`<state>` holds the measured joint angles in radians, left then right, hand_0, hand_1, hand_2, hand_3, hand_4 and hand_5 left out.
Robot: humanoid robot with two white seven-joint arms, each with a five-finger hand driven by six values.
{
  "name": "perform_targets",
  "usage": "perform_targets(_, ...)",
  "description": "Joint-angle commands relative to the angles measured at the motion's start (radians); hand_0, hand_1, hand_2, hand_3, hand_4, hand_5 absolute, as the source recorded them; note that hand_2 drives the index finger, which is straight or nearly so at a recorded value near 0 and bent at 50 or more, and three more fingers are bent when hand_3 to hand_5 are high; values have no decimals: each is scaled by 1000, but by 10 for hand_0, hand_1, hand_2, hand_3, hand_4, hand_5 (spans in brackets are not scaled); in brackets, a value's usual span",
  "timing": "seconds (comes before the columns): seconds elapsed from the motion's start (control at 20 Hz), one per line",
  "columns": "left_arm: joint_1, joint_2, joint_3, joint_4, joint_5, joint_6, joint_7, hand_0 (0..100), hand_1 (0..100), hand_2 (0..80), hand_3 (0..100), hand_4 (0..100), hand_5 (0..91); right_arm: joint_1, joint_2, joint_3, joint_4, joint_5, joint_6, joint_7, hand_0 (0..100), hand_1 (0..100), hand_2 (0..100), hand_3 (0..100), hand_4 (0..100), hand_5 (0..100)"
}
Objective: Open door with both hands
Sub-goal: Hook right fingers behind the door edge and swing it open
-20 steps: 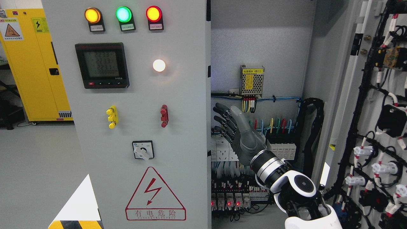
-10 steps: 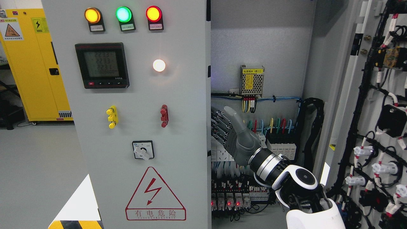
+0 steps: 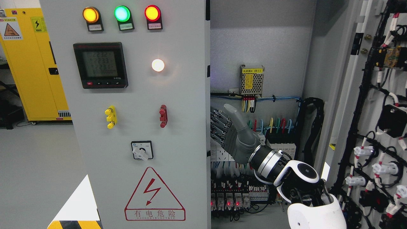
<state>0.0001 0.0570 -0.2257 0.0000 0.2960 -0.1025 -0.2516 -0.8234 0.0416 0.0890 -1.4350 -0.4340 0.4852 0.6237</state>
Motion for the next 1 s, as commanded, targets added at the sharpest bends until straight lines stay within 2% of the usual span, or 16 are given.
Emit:
perform_targets(0.0,9,1,0,18,0,0,0,0,0,0,0,0,0,-8,3,-35,28,-5,7,17,201,122,0,0,0,0)
perform_targets(0.2,9,1,0,18,0,0,0,0,0,0,0,0,0,3,-2,-35,10,-18,10,21,201,122,0,0,0,0)
perform_targets(0.3,9,1,0,18,0,0,0,0,0,0,0,0,0,23,-8,-31,-34,-104,12,19,201,122,0,0,0,0)
perform_targets(0.35,9,1,0,18,0,0,0,0,0,0,0,0,0,44,-15,-20,-59,-150,12,19,201,122,0,0,0,0)
perform_targets(0.45,9,1,0,18,0,0,0,0,0,0,0,0,0,105,-61,0,-125,-181,12,19,201,122,0,0,0,0)
perform_targets(0.55,9,1,0,18,0,0,0,0,0,0,0,0,0,162,-85,66,-198,-192,12,19,201,122,0,0,0,0)
perform_targets(0.7,9,1,0,18,0,0,0,0,0,0,0,0,0,216,-85,150,-235,-189,13,17,201,122,0,0,0,0)
perform_targets(0.85,9,1,0,18,0,0,0,0,0,0,0,0,0,285,-71,262,-289,-178,12,13,202,122,0,0,0,0)
perform_targets(0.95,9,1,0,18,0,0,0,0,0,0,0,0,0,331,-51,316,-304,-170,12,10,202,121,0,0,0,0)
